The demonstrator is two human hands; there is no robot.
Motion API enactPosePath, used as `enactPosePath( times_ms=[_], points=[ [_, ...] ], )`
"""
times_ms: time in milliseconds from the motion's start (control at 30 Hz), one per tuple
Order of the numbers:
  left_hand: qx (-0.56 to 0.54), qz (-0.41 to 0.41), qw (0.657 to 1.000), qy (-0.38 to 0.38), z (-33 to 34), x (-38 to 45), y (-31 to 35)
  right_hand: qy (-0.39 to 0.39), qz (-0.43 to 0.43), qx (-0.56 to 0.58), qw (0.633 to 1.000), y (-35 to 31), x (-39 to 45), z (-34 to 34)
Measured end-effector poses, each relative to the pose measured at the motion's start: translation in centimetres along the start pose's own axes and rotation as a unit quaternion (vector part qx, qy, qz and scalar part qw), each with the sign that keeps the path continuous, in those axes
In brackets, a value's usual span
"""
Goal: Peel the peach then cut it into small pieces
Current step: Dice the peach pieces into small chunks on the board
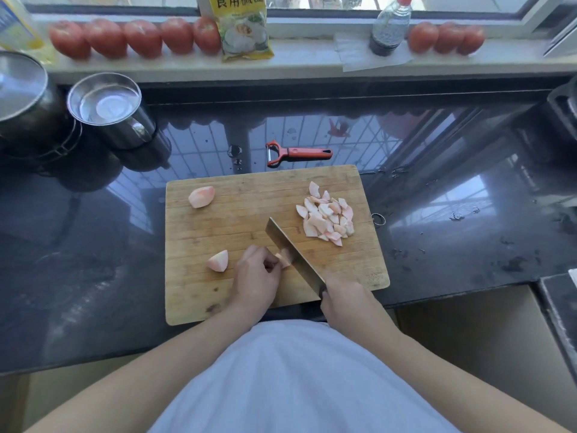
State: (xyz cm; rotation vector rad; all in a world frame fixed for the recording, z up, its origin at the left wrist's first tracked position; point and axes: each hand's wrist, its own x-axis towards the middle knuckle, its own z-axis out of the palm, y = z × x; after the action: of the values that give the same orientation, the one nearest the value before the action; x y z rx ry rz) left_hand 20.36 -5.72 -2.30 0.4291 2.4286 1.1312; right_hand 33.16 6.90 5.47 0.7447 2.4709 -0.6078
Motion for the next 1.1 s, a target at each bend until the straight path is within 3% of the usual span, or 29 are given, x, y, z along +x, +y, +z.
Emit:
enactPosePath(
  times_ms=[600,733,933,1100],
  points=[
    [-0.013,-0.015,1.000,-0.016,-0.3,-0.1,0.6,-0.050,0.000,-0.063,0.997,-0.2,0.0,-0.2],
    [-0.007,0.001,1.000,-0.005,0.0,0.1,0.4,-0.021,-0.028,-0.088,0.996,-1.8,1.8,0.5],
    [0.001,0.002,1.000,-0.010,-0.1,-0.1,0.1,0.024,-0.027,-0.009,0.999,-2.2,2.0,-0.1],
    [0.004,-0.012,1.000,-0.007,-0.1,-0.1,0.3,-0.009,0.019,0.010,1.000,-0.3,0.2,-0.2]
  ],
)
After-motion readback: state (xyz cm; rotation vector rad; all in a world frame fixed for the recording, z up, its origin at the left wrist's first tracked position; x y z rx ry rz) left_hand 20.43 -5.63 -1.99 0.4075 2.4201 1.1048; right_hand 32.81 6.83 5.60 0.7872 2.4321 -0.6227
